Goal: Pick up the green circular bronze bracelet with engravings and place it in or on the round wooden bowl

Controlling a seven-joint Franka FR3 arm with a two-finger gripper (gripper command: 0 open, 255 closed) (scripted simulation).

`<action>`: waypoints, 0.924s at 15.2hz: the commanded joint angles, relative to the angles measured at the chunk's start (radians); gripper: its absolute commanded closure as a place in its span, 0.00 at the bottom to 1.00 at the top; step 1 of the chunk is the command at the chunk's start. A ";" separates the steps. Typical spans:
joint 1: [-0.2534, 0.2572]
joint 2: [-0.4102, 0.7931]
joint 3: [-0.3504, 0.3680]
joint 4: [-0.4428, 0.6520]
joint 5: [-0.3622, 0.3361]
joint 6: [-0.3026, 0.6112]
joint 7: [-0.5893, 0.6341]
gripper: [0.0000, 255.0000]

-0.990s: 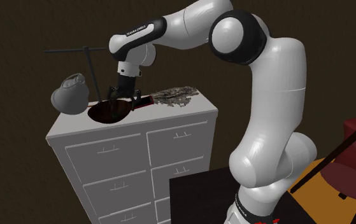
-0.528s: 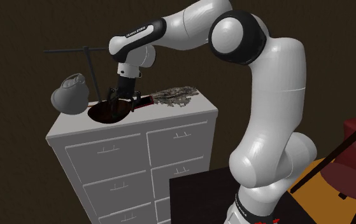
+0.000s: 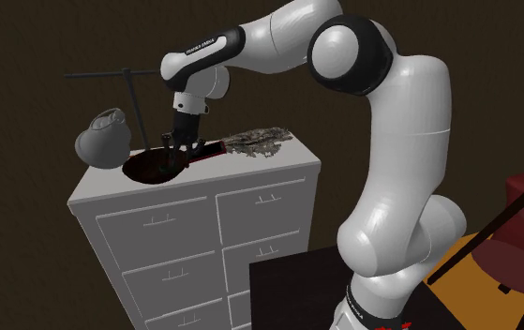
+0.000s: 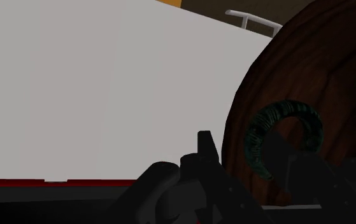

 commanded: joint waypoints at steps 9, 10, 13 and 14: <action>-0.001 -0.018 0.003 0.067 0.002 -0.083 0.022 1.00; -0.001 -0.020 0.003 0.078 0.002 -0.095 0.026 1.00; -0.002 -0.026 0.004 0.111 0.002 -0.132 0.036 1.00; -0.002 -0.027 0.005 0.122 0.002 -0.144 0.039 1.00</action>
